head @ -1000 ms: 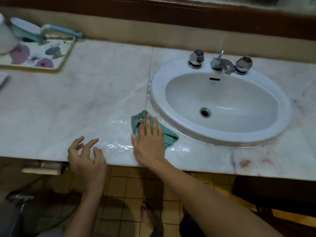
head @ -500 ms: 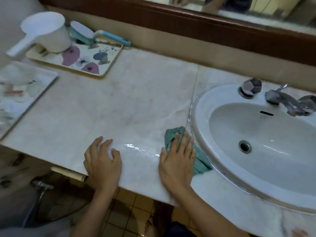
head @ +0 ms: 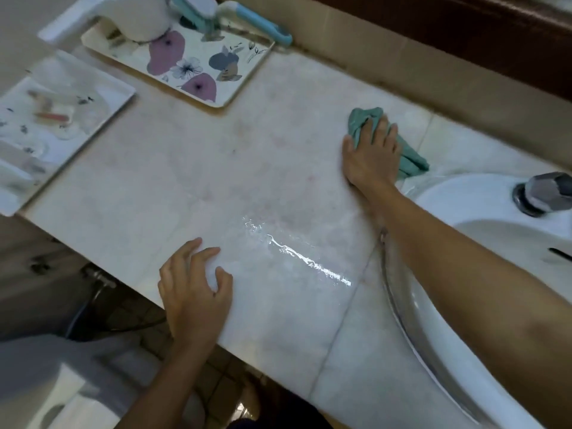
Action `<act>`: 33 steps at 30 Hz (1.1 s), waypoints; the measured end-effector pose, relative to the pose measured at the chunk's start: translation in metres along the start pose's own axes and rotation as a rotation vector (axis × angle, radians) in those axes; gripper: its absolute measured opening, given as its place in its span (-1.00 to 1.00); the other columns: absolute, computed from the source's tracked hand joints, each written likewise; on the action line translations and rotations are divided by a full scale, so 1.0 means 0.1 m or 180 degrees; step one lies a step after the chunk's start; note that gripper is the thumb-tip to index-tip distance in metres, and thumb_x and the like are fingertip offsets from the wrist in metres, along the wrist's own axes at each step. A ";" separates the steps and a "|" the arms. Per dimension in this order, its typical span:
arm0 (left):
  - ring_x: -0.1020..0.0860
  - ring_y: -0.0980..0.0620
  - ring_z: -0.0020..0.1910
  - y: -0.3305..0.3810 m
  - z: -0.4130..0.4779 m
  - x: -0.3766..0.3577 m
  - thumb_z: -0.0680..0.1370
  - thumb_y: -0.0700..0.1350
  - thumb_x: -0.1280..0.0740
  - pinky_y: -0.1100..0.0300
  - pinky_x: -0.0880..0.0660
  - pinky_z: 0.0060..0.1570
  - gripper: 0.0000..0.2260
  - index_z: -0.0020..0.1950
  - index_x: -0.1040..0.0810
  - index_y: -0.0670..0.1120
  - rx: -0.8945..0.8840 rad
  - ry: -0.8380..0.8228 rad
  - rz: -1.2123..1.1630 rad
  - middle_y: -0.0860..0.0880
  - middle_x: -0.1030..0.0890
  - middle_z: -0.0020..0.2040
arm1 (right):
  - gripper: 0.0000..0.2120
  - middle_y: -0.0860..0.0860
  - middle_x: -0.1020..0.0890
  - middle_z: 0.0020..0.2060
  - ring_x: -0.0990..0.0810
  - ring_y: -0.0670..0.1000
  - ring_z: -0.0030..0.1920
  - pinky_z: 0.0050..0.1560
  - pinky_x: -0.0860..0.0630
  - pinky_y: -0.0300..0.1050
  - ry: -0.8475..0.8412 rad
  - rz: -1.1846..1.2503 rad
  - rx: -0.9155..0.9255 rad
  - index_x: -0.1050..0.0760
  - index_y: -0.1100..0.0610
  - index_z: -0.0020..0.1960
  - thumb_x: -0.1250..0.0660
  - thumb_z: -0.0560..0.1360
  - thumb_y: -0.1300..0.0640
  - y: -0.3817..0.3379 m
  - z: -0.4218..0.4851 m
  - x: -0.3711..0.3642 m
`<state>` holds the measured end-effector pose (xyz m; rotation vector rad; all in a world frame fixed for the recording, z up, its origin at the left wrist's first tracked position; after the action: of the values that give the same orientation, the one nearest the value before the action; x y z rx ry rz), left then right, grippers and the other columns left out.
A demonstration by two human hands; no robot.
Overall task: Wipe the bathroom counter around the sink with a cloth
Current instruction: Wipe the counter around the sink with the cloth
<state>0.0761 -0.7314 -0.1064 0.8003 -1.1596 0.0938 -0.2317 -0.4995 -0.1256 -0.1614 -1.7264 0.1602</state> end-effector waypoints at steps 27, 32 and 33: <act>-0.39 -0.06 0.28 -0.10 -0.02 0.01 0.51 -0.11 -0.18 0.11 -0.27 0.25 -0.73 0.12 -0.59 -0.04 0.0021 -0.0105 -0.0437 0.02 -0.47 0.31 | -0.45 0.02 0.09 0.57 0.19 0.10 0.55 0.50 0.24 0.08 -0.0207 0.0137 0.1701 0.04 -0.02 0.58 0.04 0.63 -0.08 -0.96 -2.50 -0.58; -0.42 -0.02 0.24 -0.13 -0.03 0.09 0.49 -0.06 -0.14 0.14 -0.34 0.19 -0.68 0.10 -0.61 -0.08 0.0016 -0.0071 -0.0876 0.00 -0.48 0.27 | -0.47 -0.02 0.01 0.57 0.11 0.07 0.56 0.48 0.05 0.10 -0.0490 -0.0216 0.2424 -0.06 -0.09 0.56 -0.01 0.61 -0.12 -0.52 -2.96 -0.58; -0.41 0.00 0.25 -0.12 -0.02 0.11 0.48 -0.07 -0.16 0.09 -0.37 0.20 -0.69 0.10 -0.61 -0.08 -0.0083 -0.0158 -0.0937 0.00 -0.47 0.27 | -0.47 -0.02 -0.03 0.57 0.06 0.07 0.56 0.47 -0.01 0.11 -0.0425 -0.0266 0.2360 -0.12 -0.08 0.55 -0.02 0.60 -0.12 -0.43 -2.81 -0.54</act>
<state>0.0879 -0.7430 -0.1037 0.9461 -1.0755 -0.1855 0.0536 -0.5480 -0.1246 0.4745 -1.6936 0.7442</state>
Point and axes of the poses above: each hand's wrist, its own z-axis towards the middle knuckle, its own x-axis out of the back of the hand, y = z × x, the point moved 7 cm from there along z, towards the middle knuckle
